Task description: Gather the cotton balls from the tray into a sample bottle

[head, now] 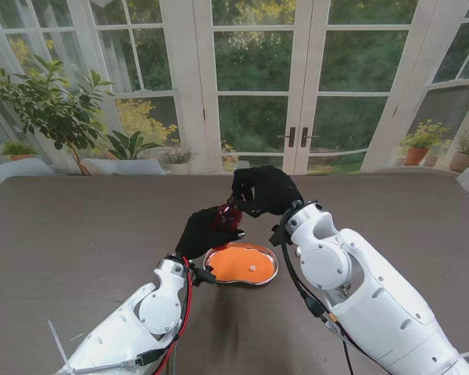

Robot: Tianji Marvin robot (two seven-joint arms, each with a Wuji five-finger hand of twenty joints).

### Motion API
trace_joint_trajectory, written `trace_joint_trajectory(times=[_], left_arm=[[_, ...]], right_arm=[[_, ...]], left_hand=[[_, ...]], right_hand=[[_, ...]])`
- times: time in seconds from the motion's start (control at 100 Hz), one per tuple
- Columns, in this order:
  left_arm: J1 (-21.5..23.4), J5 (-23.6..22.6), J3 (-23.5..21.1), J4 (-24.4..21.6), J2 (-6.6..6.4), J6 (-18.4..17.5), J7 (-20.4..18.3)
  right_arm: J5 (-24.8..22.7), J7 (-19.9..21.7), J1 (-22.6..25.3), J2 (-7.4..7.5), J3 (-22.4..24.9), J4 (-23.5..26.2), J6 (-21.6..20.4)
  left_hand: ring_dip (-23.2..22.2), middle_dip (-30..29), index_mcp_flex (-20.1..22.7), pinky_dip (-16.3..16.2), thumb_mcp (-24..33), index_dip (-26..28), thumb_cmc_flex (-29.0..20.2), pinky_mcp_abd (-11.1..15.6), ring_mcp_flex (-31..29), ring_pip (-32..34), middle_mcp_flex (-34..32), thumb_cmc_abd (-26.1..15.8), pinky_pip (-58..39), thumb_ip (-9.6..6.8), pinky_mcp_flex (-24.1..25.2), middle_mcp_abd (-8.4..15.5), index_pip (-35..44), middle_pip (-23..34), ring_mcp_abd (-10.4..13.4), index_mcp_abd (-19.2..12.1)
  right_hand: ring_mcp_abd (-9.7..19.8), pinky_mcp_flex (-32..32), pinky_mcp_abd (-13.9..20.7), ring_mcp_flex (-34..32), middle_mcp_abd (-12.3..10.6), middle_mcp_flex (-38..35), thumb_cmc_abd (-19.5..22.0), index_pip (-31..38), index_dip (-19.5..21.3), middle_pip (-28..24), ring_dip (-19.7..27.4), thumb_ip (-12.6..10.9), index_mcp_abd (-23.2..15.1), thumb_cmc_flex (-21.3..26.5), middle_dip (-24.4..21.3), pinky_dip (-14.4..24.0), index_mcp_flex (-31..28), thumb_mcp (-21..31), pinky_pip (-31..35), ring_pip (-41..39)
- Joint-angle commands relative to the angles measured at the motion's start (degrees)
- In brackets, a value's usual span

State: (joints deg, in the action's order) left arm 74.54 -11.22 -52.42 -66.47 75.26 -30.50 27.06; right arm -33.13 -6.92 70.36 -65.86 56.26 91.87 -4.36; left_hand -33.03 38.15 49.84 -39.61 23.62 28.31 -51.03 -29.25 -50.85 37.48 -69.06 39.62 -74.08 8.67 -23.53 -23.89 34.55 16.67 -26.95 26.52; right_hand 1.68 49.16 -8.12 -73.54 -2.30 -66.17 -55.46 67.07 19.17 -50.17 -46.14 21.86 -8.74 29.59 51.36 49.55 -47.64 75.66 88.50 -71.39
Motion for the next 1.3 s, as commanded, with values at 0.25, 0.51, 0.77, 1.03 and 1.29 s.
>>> trace_joint_trajectory(times=[0.25,0.51,0.77,1.03,1.29], left_arm=[[0.43,-0.31,-0.17,-1.56,0.03,0.33,-1.1],[0.48,-0.6,-0.18,-1.87,0.06,0.09,-0.78],[0.67,-0.38,-0.17,-2.0,0.06,0.11,-0.86],[0.94,-0.28,-0.28,-2.39,0.0,0.37,-0.92],[1.15,-0.16,-0.42,-2.7,-0.1,0.37,-1.16]], right_arm=[[0.65,5.57,-0.47,0.56,0.29,0.91,1.08],[1.49,6.91,-1.01,0.73,0.22,0.75,1.01],[1.74,5.38,-0.96,0.43,0.67,0.23,0.0],[2.88,5.77,-0.53,0.47,1.45,0.63,-0.65],[4.95,6.47,-0.77,0.32,1.22,0.42,-0.07]], left_hand=[[0.3,-0.43,9.35,-0.32,20.55,0.95,-9.71,5.0,-1.84,1.03,-5.02,-10.3,-2.59,0.51,0.44,11.79,7.46,1.18,4.83,-21.6],[0.31,-0.45,9.36,-0.35,20.51,0.95,-9.73,5.03,-1.76,0.99,-4.96,-10.39,-2.62,0.51,0.41,11.66,7.43,1.18,4.73,-21.57],[0.29,-0.45,9.36,-0.38,20.38,1.0,-9.83,4.92,-1.65,1.0,-4.92,-10.44,-2.58,0.49,0.54,11.57,7.43,1.23,4.67,-21.32],[0.25,-0.49,9.28,-0.43,20.16,0.99,-9.84,4.89,-1.42,1.03,-4.82,-10.57,-2.6,0.48,0.61,11.43,7.33,1.2,4.67,-21.39],[0.25,-0.57,9.32,-0.48,20.07,1.01,-10.04,4.82,-1.35,1.05,-4.73,-10.7,-2.61,0.4,0.64,11.39,7.3,1.14,4.48,-21.25]], right_hand=[[1.17,-1.03,-1.1,-2.03,-0.62,2.46,1.25,9.47,8.02,-3.39,0.54,0.98,1.41,-5.03,2.03,1.34,4.54,-0.65,0.97,-0.09],[0.95,-0.82,-1.38,-2.05,-0.93,1.09,2.74,17.39,13.38,-5.4,0.06,1.08,-0.97,-7.16,1.27,1.71,1.76,-1.7,1.3,-1.37],[0.5,0.25,-1.12,-1.96,-0.73,-1.54,2.4,11.79,13.59,-1.46,-0.23,1.33,-9.74,-6.93,-0.63,1.11,2.0,-1.86,0.86,-1.6],[0.04,-0.67,-1.05,-1.94,-0.04,-0.58,10.32,5.26,8.48,0.29,0.13,0.28,-5.57,-10.04,-2.43,1.48,4.24,-3.86,0.71,-0.52],[-1.89,-1.43,-2.36,-1.84,1.09,-2.19,24.39,3.9,6.39,0.66,-0.06,-2.36,-0.62,-13.12,-3.3,2.18,-0.88,-5.0,1.05,-0.82]])
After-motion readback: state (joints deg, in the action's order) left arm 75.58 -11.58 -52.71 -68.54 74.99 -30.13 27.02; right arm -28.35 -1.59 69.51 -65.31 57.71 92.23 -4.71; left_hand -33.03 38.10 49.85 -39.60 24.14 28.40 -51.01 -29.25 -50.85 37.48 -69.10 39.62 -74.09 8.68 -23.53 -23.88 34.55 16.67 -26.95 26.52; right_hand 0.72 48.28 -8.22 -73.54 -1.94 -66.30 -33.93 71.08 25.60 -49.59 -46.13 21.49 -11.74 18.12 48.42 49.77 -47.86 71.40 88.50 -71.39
